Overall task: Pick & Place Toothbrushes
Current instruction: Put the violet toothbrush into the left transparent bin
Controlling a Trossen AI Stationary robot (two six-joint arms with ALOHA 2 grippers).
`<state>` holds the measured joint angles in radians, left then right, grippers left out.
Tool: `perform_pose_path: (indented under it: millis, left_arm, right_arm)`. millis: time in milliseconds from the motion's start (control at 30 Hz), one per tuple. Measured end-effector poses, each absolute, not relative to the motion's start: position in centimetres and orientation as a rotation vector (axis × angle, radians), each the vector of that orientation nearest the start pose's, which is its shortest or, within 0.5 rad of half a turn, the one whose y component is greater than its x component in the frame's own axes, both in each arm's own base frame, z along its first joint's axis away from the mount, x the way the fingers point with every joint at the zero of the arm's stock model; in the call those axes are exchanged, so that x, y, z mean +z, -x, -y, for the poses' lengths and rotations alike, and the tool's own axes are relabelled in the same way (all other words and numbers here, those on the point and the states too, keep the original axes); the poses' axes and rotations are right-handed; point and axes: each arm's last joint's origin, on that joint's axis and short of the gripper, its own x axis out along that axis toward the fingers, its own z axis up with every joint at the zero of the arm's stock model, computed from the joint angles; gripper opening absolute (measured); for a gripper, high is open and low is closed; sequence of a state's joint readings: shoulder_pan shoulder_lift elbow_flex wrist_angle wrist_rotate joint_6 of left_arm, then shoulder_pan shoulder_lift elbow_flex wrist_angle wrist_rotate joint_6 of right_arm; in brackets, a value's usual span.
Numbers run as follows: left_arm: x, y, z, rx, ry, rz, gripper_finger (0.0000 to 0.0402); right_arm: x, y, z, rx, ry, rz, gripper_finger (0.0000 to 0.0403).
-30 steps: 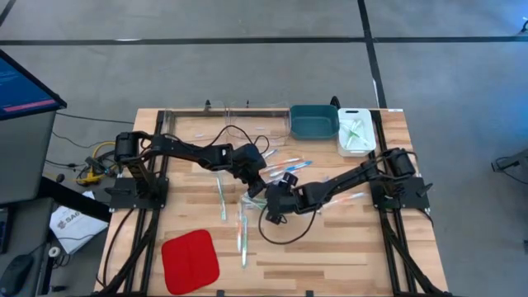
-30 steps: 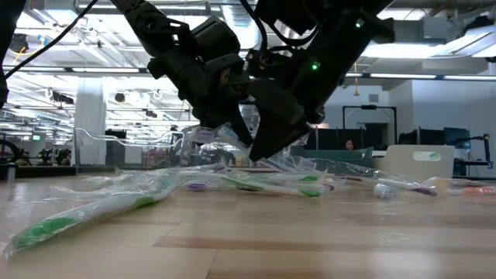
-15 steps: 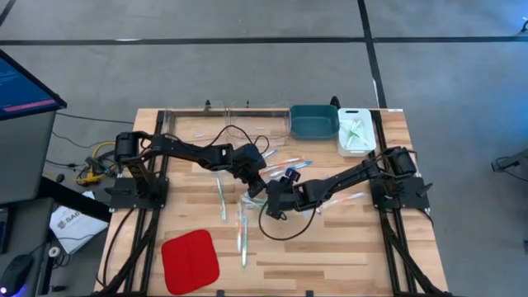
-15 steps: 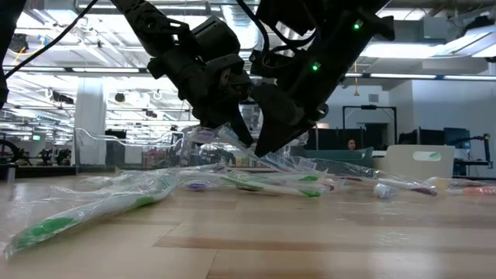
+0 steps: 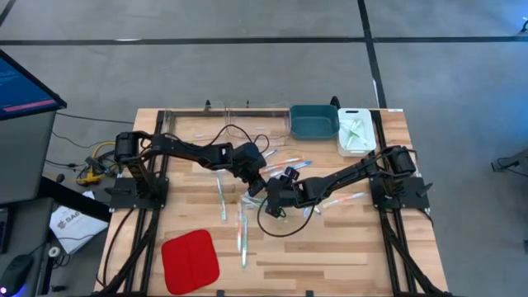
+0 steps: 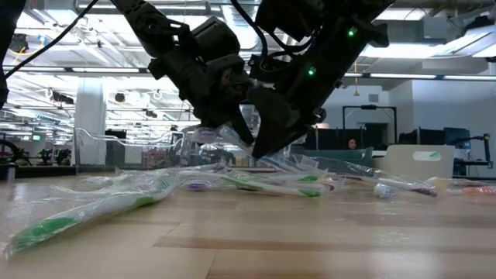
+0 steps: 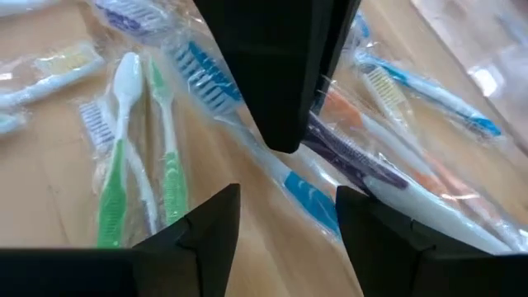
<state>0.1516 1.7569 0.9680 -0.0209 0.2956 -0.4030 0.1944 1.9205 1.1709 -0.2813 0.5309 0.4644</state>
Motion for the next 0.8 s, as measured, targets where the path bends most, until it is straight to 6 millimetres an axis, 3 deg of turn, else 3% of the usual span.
perform_pose_path:
  millis: [300, 800]
  left_arm:
    - [16.1, -34.7, -4.4, 0.008, 0.567, -0.819, 0.0020]
    - [16.2, -34.7, -4.4, 0.002, 0.569, -0.817, 0.0021]
  right_arm:
    - [13.6, -37.8, -6.0, -0.510, -0.052, -0.883, 0.0178]
    - [13.7, -37.8, -6.0, -0.505, -0.057, -0.881, 0.0190]
